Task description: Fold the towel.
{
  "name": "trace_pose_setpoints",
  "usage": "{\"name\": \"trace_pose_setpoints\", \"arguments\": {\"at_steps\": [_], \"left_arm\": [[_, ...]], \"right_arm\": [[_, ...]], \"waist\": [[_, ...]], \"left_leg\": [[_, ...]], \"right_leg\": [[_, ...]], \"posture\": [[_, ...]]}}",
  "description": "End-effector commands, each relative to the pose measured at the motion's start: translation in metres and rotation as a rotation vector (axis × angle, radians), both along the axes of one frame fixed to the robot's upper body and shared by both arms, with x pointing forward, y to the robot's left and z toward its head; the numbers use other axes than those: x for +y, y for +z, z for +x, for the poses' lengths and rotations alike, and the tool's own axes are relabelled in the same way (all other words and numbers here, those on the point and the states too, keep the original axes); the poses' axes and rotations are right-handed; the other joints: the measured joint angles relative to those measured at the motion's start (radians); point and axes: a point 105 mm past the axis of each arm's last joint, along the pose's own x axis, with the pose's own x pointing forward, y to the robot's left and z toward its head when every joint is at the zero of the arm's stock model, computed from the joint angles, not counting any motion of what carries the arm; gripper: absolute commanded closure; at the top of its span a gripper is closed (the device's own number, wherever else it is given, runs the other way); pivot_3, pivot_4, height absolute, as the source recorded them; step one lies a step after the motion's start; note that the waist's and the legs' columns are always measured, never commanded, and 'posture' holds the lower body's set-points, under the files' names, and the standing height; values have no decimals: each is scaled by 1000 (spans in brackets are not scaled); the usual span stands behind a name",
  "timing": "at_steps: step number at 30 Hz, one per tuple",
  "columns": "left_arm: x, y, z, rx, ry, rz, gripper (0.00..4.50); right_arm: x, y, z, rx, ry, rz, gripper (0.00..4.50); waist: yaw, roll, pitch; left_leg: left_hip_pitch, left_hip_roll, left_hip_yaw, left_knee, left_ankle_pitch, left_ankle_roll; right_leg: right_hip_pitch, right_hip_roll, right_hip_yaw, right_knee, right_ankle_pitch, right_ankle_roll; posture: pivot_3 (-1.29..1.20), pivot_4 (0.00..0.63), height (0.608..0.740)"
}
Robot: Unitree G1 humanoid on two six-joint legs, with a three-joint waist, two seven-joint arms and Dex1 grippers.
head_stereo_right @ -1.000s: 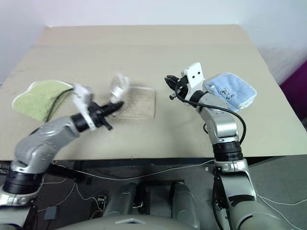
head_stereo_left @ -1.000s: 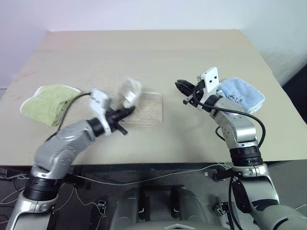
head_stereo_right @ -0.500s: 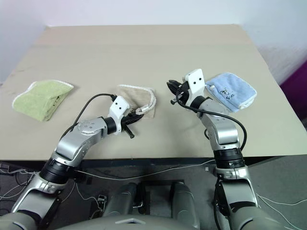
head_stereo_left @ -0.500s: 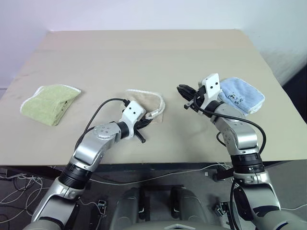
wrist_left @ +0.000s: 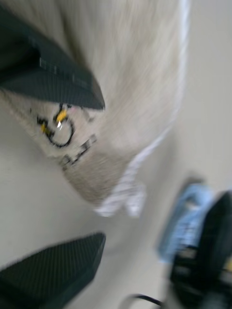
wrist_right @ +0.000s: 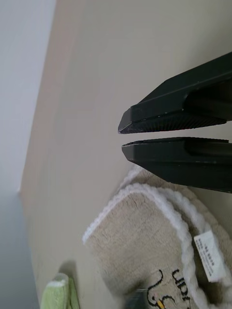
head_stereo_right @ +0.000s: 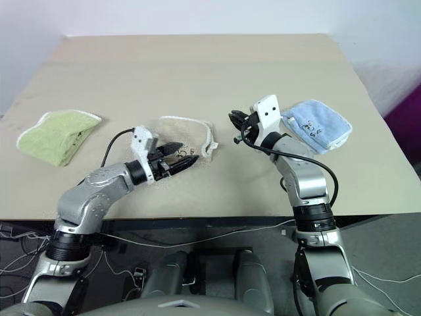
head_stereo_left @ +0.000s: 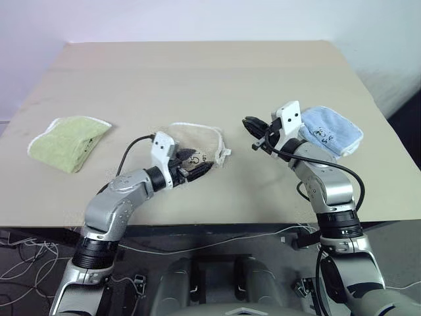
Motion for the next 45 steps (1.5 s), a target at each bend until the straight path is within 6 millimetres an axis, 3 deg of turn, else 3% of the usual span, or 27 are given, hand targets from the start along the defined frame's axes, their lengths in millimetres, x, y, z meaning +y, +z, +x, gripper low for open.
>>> {"name": "trace_pose_setpoints", "arguments": {"at_steps": [1,2,5,8,12,16,18,21,25,27,30,33,38,44,45], "left_arm": [[32,30,12,-85,173,-99,0],[43,27,20,-84,243,-76,0],[56,18,35,-134,355,48,612],[46,7,43,-147,341,112,1628],[32,-30,48,-101,286,272,2925],[29,-61,50,-44,262,391,2925],[32,-69,51,-45,270,437,2925],[37,-66,52,-58,298,403,2925],[49,-20,48,-114,350,77,2925],[70,-5,44,-163,403,81,2925],[97,-7,41,-177,466,213,2925],[126,-15,35,-181,498,392,2963],[148,-16,27,-179,508,500,2963],[147,-22,23,-171,506,513,2963],[145,-24,22,-170,501,512,2963]], "right_arm": [[17,14,-7,-43,56,8,4499],[23,12,-8,-37,73,9,4499],[45,6,-9,-8,124,18,4500],[64,-6,-5,31,158,2,4500],[79,-38,5,132,165,-83,4500],[82,-76,9,234,150,-178,4500],[81,-86,10,248,142,-207,4500],[79,-73,11,204,143,-162,4500],[69,-35,6,104,172,-46,4500],[55,-21,5,78,159,-13,4500],[39,-12,4,105,144,21,4500],[28,-9,5,234,158,131,3882],[22,-15,13,529,158,378,2250],[35,-20,16,673,186,453,91],[38,-24,16,693,185,442,38]], "waist": [[0,0,0],[1,0,0],[-1,0,0],[0,0,0],[2,-1,0],[0,0,-1],[-2,0,-2],[-2,0,-2],[-1,0,-2],[-3,-1,-1],[-3,-1,-1],[-5,0,-1],[-2,0,-1],[-5,0,-1],[-6,0,-1]], "left_leg": [[0,0,0,0,0,0],[0,0,0,0,0,0],[1,0,0,0,0,0],[1,0,0,0,0,0],[1,-1,0,1,0,0],[1,0,0,1,0,0],[2,0,1,1,0,0],[9,0,0,0,0,0],[9,0,0,0,0,0],[7,0,0,0,0,0],[5,0,-1,0,0,0],[6,0,0,0,0,0],[4,0,0,-1,-2,1],[-1,0,0,-1,-1,-1],[-1,0,0,-1,-1,-1]], "right_leg": [[0,0,0,0,0,0],[0,0,0,0,0,0],[1,1,-1,1,0,0],[1,1,-1,0,0,0],[2,0,-1,0,0,0],[1,1,-1,0,0,0],[2,1,-1,0,0,0],[9,0,-1,0,0,0],[8,-1,0,0,0,0],[7,-1,-1,0,0,0],[5,-1,-1,1,0,0],[5,0,-1,0,0,0],[3,-3,-1,1,0,-1],[-2,-5,0,1,1,-2],[-3,-5,0,1,1,-2]], "posture": [[0,150,740],[0,150,740],[0,150,740],[0,150,740],[0,150,740],[0,150,740],[0,150,740],[0,150,740],[0,150,740],[0,150,740],[0,150,740],[0,150,740],[0,150,740],[0,150,740],[0,150,740]]}}
